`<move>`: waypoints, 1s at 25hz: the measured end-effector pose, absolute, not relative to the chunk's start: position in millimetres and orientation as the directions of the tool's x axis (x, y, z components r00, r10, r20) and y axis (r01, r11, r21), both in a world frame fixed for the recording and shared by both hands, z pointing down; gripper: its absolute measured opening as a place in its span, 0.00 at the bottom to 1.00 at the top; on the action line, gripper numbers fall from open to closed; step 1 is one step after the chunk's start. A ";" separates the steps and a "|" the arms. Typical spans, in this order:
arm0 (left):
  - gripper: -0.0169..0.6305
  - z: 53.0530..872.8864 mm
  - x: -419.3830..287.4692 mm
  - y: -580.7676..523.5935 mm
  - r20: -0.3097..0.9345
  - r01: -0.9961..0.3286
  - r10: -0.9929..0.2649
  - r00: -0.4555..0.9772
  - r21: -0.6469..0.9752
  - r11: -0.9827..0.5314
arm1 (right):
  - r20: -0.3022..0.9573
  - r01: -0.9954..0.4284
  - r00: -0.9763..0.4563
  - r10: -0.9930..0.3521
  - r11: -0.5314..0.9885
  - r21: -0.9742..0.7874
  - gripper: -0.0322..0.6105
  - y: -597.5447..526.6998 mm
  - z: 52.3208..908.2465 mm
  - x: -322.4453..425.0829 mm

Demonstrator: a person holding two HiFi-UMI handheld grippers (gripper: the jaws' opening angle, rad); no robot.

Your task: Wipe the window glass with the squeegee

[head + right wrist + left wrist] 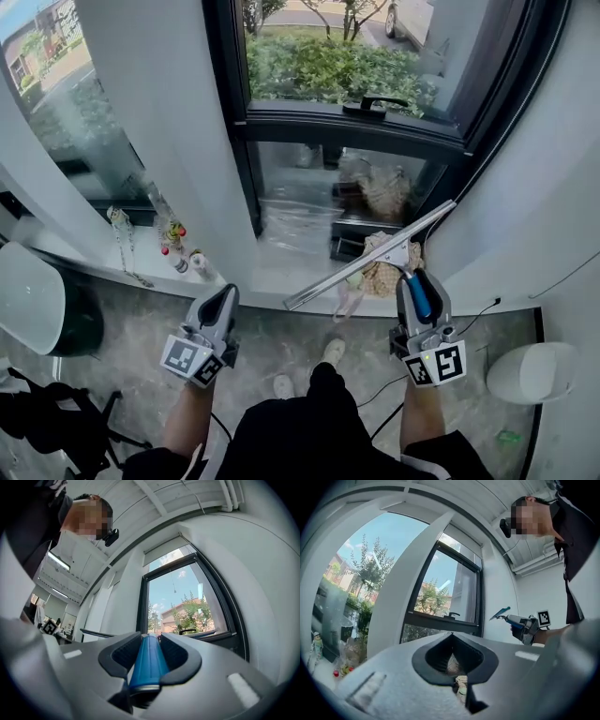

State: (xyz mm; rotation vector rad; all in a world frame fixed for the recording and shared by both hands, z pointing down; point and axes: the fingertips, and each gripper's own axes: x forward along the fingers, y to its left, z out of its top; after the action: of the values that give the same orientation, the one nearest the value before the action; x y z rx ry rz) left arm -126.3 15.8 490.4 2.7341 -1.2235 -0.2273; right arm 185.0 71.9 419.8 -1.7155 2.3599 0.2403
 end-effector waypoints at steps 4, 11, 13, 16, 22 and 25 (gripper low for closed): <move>0.03 481.9 -122.0 21.7 -0.088 -0.746 -0.764 0.639 0.167 -0.644 | -0.245 -0.938 -0.335 -0.910 0.346 -0.001 0.26 86.2 422.4 196.5; 0.03 469.1 -98.8 16.6 -0.128 -0.777 -0.799 0.588 0.186 -0.602 | -0.243 -0.915 -0.368 -0.897 0.397 -0.078 0.26 78.9 422.3 225.1; 0.03 470.1 -87.8 14.6 -0.133 -0.777 -0.802 0.582 0.201 -0.597 | -0.236 -0.909 -0.392 -0.889 0.414 -0.053 0.26 73.5 422.5 227.4; 0.03 467.0 -77.6 12.1 -0.147 -0.779 -0.805 0.575 0.204 -0.594 | -0.230 -0.899 -0.420 -0.878 0.437 -0.028 0.26 66.9 421.8 228.1; 0.03 464.1 -79.4 7.3 -0.148 -0.811 -0.831 0.536 0.183 -0.556 | -0.232 -0.877 -0.461 -0.856 0.479 -0.027 0.26 59.8 423.2 223.3; 0.03 463.5 -81.0 7.8 -0.146 -0.814 -0.831 0.536 0.173 -0.555 | -0.229 -0.876 -0.462 -0.857 0.482 -0.033 0.26 57.4 426.9 222.2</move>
State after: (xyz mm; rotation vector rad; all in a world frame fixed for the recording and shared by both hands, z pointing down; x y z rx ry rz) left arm -81.0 7.8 463.5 2.6796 -1.4376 -0.3245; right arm 222.2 57.4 426.9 -1.4925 2.5129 0.1319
